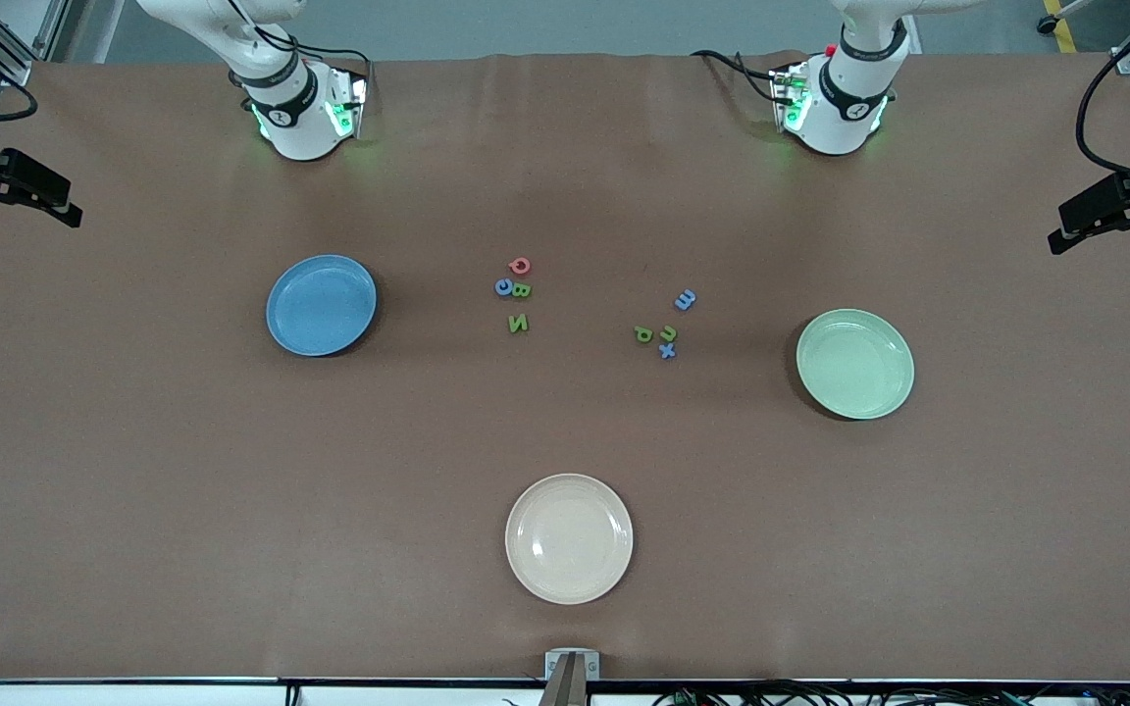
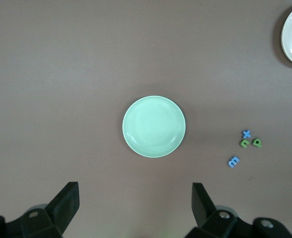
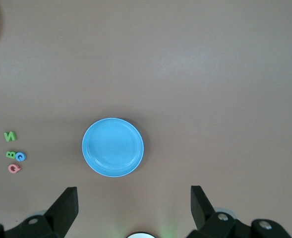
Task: Sort uppercase to blue plate, lowercase to green plate
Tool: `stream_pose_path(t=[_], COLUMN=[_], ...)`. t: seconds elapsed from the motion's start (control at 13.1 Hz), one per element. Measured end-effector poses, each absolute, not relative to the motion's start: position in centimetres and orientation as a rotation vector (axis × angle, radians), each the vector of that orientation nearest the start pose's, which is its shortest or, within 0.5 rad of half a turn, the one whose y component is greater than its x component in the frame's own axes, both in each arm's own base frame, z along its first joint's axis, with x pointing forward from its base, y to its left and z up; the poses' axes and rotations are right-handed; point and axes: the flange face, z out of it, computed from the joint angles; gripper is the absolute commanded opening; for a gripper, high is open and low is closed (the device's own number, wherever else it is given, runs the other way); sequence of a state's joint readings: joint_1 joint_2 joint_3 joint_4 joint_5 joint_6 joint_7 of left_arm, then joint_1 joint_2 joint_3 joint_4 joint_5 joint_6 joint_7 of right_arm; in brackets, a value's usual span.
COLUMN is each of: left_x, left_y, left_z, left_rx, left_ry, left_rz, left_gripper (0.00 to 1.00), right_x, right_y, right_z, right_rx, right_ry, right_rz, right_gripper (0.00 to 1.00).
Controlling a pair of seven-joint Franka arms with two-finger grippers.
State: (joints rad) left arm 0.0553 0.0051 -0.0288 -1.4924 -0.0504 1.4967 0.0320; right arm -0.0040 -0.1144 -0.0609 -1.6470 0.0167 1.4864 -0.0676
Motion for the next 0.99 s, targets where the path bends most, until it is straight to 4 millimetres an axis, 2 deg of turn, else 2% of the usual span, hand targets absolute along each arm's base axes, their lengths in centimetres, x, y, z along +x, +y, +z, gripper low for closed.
stream_pose_path(t=[0.61,0.76,0.84,0.99], left_x=[55.0,55.1,55.3,55.9], left_y=[0.9,0.5,-0.4,-4.5], left_z=[65.3,64.5,63.7,60.9], left_rx=[-3.192,-3.192,-3.193,-3.190], left_ry=[0.014,0.025,0.050,0.095], left_rz=[-0.012,0.014,0.040,0.122], left_gripper=[1.00,1.00,1.00,1.00], right_x=[50.8,50.7,50.7,50.7], right_y=[-3.3,-3.3,-3.4,-3.8], right_z=[64.2,64.2,64.2,64.4], right_rx=[-3.114,-3.113,-3.113,-3.113], right_ry=[-0.004,0.000,0.003,0.016], right_rz=[0.079,0.084,0.086,0.078], right_gripper=[1.00,1.00,1.00,1.00])
